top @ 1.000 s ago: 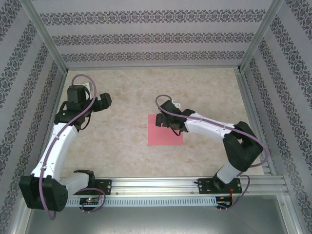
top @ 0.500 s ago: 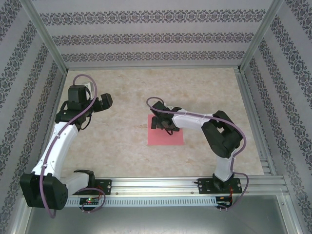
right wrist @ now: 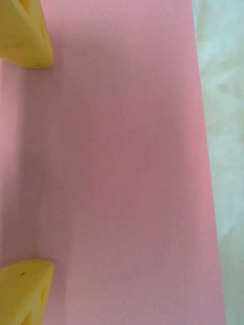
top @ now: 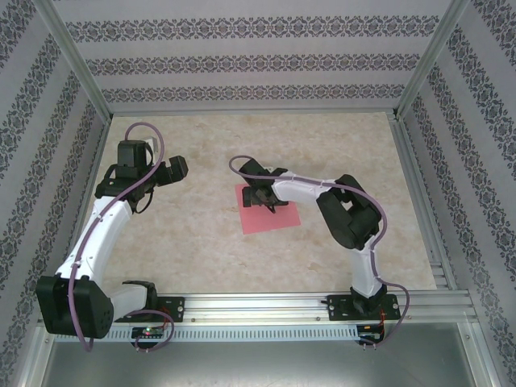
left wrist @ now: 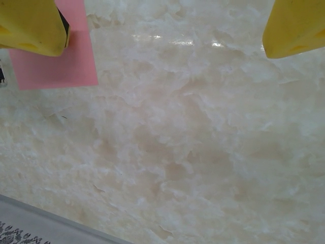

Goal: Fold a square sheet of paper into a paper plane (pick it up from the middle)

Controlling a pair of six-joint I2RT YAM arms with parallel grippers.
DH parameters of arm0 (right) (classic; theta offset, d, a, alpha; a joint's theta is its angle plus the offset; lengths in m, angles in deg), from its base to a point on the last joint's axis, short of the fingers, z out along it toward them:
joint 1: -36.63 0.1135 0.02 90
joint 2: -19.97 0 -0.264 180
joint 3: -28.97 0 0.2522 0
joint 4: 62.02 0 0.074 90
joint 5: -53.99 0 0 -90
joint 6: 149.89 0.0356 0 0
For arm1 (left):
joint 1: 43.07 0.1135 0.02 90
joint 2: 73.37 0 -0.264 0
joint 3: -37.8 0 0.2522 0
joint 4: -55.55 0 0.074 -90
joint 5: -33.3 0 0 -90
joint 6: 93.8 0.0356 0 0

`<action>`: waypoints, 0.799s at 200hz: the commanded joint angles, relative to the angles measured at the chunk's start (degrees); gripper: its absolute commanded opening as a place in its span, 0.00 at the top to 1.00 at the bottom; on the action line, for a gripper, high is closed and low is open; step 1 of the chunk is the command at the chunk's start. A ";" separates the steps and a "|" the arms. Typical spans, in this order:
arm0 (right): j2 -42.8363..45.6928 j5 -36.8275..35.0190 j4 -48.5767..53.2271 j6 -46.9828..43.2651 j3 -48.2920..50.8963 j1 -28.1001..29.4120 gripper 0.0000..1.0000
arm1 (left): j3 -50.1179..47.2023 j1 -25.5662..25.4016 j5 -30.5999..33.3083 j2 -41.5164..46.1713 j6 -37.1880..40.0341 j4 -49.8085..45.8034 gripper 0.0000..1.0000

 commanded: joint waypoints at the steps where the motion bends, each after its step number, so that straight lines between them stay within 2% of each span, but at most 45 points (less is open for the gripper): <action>1: -1.35 2.81 4.70 -2.60 -3.39 -0.86 0.05 | 0.25 -0.47 -1.28 -0.08 0.28 0.52 0.00; 48: 5.09 7.91 17.19 -4.26 -8.60 -1.08 0.02 | 0.14 -0.47 -2.76 -0.19 -0.03 0.61 0.00; 82: 0.96 7.16 21.59 -6.46 -11.46 -1.62 0.02 | -0.05 -0.51 -3.15 -0.46 -0.21 0.44 0.00; 160: -5.92 9.44 22.47 -8.27 -15.65 -2.67 0.02 | 0.18 -0.50 -3.30 -1.29 -0.11 0.22 0.00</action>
